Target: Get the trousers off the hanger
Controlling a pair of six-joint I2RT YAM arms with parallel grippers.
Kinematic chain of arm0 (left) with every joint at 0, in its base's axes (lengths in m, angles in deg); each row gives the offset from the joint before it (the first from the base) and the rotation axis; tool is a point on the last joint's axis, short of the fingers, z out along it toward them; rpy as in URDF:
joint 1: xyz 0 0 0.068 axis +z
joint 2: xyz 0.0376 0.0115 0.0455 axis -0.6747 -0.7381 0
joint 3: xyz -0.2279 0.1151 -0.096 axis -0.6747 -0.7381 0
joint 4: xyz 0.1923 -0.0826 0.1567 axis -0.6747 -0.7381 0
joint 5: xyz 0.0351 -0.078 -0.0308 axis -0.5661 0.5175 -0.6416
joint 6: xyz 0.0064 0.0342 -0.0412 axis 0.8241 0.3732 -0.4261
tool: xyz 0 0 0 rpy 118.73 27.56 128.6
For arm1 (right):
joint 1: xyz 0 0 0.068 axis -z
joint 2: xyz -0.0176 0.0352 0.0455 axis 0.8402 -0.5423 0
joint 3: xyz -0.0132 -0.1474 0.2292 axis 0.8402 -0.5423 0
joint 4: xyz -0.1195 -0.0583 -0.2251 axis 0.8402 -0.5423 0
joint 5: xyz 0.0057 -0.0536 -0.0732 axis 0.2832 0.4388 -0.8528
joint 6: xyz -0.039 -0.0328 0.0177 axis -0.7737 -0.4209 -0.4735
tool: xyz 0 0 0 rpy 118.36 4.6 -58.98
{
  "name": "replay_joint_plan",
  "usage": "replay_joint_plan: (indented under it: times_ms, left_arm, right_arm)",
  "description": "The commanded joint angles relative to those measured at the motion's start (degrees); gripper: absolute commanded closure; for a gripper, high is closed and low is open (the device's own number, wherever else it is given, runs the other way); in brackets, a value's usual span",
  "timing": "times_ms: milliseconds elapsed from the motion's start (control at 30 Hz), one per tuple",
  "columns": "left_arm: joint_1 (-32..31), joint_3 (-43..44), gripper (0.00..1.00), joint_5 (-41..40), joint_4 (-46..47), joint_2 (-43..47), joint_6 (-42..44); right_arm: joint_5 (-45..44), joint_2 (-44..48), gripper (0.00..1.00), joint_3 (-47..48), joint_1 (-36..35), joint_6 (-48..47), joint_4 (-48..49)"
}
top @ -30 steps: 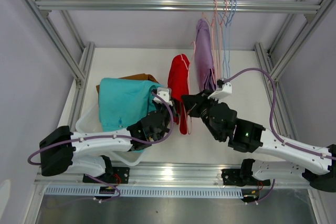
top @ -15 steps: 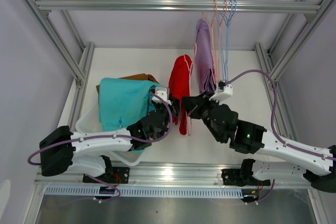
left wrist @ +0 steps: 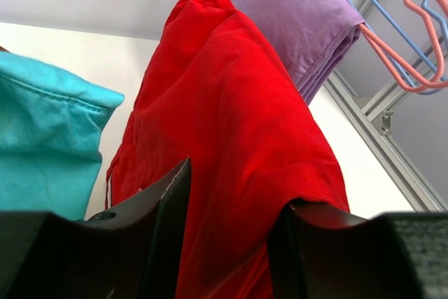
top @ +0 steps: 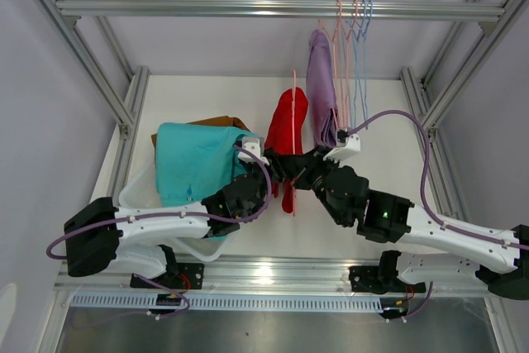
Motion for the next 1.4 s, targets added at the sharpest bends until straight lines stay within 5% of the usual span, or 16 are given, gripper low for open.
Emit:
replay_joint_plan:
  times_ms: [0,267,1167,1300,1367]
  left_arm:
    - [0.63,-0.54,0.55,0.54,5.15,0.23,-3.59]
    - [-2.71,-4.05,0.61,0.89,7.0,2.25,-0.61]
    - [-1.4,-0.98,0.56,-7.45,16.39,-6.54,2.21]
    - [-1.31,-2.03,0.67,-9.57,19.74,-6.36,2.12]
    - [-1.31,-2.12,0.81,-9.83,21.05,-6.27,2.56]
  right_arm:
    - [-1.09,0.39,1.0,3.43,-1.36,0.22,5.29]
    - [-1.88,1.01,1.0,3.96,-0.04,-0.48,4.5]
    - [2.86,3.46,1.0,-0.69,-2.59,6.45,5.02]
    - [2.77,4.43,1.0,-1.84,-3.11,7.51,4.32]
    - [2.77,5.13,1.0,-2.28,-3.29,7.78,4.06]
